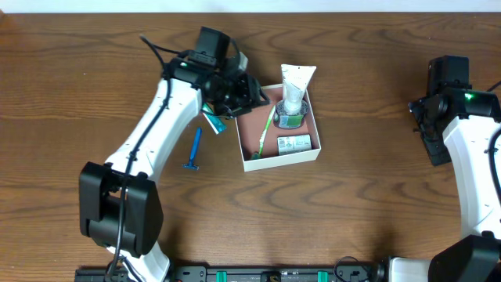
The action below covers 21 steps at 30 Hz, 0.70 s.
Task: Pack container
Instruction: 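Carry the toothbrush right and drop it into the box, then move the left gripper down and grasp the blue razor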
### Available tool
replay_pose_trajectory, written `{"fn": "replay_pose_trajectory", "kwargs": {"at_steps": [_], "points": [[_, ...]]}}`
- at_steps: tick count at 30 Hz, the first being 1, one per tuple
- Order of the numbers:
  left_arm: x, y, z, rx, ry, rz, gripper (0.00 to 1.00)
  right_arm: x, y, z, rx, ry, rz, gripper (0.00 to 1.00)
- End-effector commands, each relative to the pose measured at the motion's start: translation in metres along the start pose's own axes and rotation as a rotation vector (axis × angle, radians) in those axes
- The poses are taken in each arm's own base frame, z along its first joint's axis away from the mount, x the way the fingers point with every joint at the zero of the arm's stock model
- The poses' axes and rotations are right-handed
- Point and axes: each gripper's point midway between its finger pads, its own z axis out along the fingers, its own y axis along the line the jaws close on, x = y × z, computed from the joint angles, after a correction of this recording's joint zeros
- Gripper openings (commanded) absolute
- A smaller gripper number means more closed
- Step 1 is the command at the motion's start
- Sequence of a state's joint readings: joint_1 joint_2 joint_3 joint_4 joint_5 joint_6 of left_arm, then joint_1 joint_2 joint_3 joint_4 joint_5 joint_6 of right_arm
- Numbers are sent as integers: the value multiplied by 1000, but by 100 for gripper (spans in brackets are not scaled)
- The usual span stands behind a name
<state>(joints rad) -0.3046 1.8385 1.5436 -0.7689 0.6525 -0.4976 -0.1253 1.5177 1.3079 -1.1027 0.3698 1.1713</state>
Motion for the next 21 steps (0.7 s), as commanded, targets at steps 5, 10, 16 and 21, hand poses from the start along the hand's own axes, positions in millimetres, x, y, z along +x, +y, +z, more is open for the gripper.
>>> {"fn": "replay_pose_trajectory", "kwargs": {"at_steps": [5, 10, 16, 21], "points": [[-34, 24, -70, -53, -188, 142, 53, -4, 0, 0, 7, -13, -4, 99], [-39, 99, -89, -455, -230, 137, 53, -4, 0, 0, 7, -13, -4, 99], [-14, 148, -84, -661, -88, 154, 60, -4, 0, 0, 7, -13, -4, 99], [15, 175, -65, -695, 39, 109, 61, -4, 0, 0, 7, -13, -4, 99]]}}
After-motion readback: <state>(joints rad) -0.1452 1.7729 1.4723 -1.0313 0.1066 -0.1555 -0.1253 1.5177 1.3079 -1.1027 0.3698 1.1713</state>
